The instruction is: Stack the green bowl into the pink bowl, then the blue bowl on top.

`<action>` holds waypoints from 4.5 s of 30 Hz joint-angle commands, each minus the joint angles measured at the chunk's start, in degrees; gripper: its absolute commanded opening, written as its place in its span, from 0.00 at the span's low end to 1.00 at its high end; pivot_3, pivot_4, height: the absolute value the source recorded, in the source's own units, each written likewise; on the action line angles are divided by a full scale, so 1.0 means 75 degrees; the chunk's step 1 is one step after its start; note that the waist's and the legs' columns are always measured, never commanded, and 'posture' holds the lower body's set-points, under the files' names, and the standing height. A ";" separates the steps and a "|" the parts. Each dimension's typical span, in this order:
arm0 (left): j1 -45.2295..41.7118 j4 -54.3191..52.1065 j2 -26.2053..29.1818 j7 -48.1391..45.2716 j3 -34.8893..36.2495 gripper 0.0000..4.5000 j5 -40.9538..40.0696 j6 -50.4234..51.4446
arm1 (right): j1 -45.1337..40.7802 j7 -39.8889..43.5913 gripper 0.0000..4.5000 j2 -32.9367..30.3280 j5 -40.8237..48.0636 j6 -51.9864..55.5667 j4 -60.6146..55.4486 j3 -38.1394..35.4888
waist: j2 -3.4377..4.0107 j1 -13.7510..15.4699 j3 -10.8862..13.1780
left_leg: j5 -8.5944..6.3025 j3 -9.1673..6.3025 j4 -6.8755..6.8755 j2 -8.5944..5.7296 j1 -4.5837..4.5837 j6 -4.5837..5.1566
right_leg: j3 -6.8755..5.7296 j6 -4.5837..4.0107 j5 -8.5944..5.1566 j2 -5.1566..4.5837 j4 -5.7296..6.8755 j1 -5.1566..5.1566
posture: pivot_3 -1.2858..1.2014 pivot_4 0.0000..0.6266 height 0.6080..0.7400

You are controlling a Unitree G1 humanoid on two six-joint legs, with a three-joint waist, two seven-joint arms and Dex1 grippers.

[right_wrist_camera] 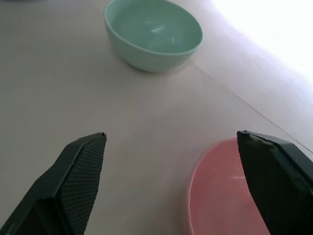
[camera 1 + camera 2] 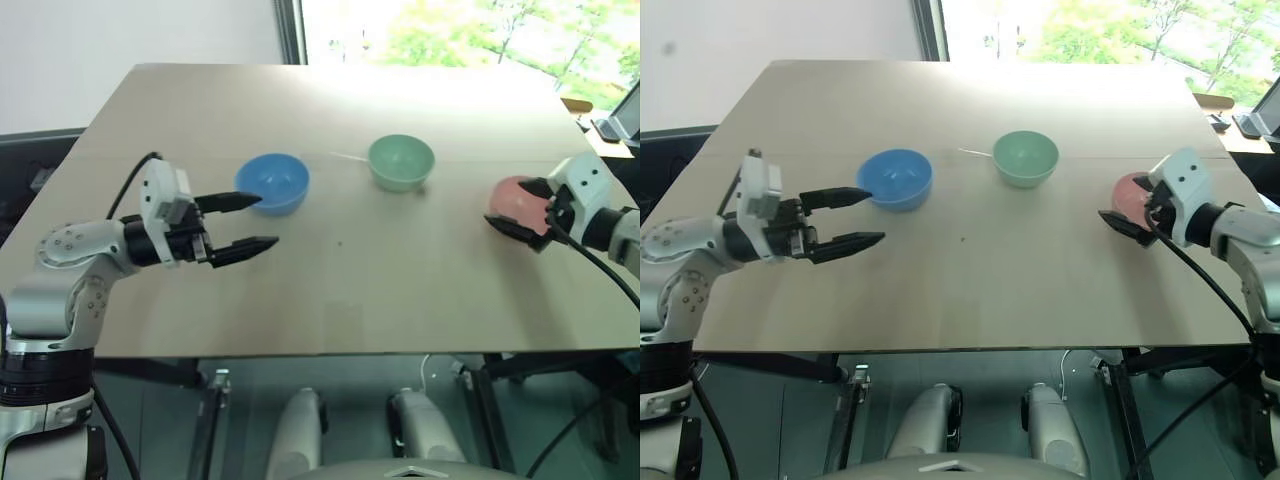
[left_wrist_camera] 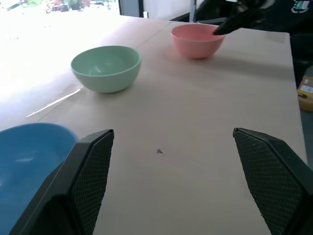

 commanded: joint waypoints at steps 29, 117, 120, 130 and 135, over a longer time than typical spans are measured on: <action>0.0371 -0.1296 -0.0630 0.1847 0.0538 0.92 -0.0263 0.0042 | -0.0325 0.1020 0.00 0.1461 -0.0574 -0.0488 -0.1013 0.1759 | 0.0002 -0.0069 0.0001 | 0.0000 0.0000 0.0005 0.0004 0.0010 0.0001 | 0.0008 0.0001 0.0000 0.0011 0.0025 -0.0006 | 0.52 0.24 1.00; 0.2031 -0.2411 -0.0709 0.2566 0.1882 0.92 -0.1448 0.0231 | -0.4097 0.5149 0.31 0.2157 -0.2001 -0.2996 0.2005 0.2632 | 0.0018 -0.0060 0.0021 | 0.0000 0.0003 0.0029 0.0001 0.0019 -0.0001 | 0.0006 -0.0006 -0.0002 -0.0001 0.0091 -0.0020 | 0.52 0.24 1.00; 0.2010 -0.2398 -0.0639 0.2819 0.1893 0.92 -0.1244 0.0307 | -0.3904 0.4849 0.57 0.2036 -0.2082 -0.2826 0.1693 0.2549 | 0.0018 -0.0048 0.0021 | 0.0000 0.0005 0.0030 0.0000 0.0016 -0.0001 | 0.0006 -0.0006 -0.0002 -0.0002 0.0087 -0.0021 | 0.52 0.24 1.00; 0.1351 -0.2517 0.0562 0.4223 0.0633 0.92 0.1010 0.1266 | -0.1940 0.3243 0.89 0.1932 0.0682 -0.0474 -0.0828 -0.0308 | 0.0003 0.0052 0.0020 | 0.0000 -0.0003 0.0027 -0.0001 0.0007 -0.0001 | 0.0000 -0.0005 -0.0002 -0.0002 0.0076 -0.0017 | 0.52 0.24 1.00; -0.0097 -0.1584 0.0984 0.3829 -0.0866 0.92 0.2109 0.0950 | -0.0981 0.2631 0.95 0.1704 0.1328 -0.0051 -0.1255 -0.1033 | 0.0016 0.0140 0.0028 | 0.0000 0.0007 0.0029 -0.0004 0.0013 -0.0001 | 0.0005 -0.0004 -0.0003 -0.0002 0.0068 -0.0015 | 0.52 0.24 1.00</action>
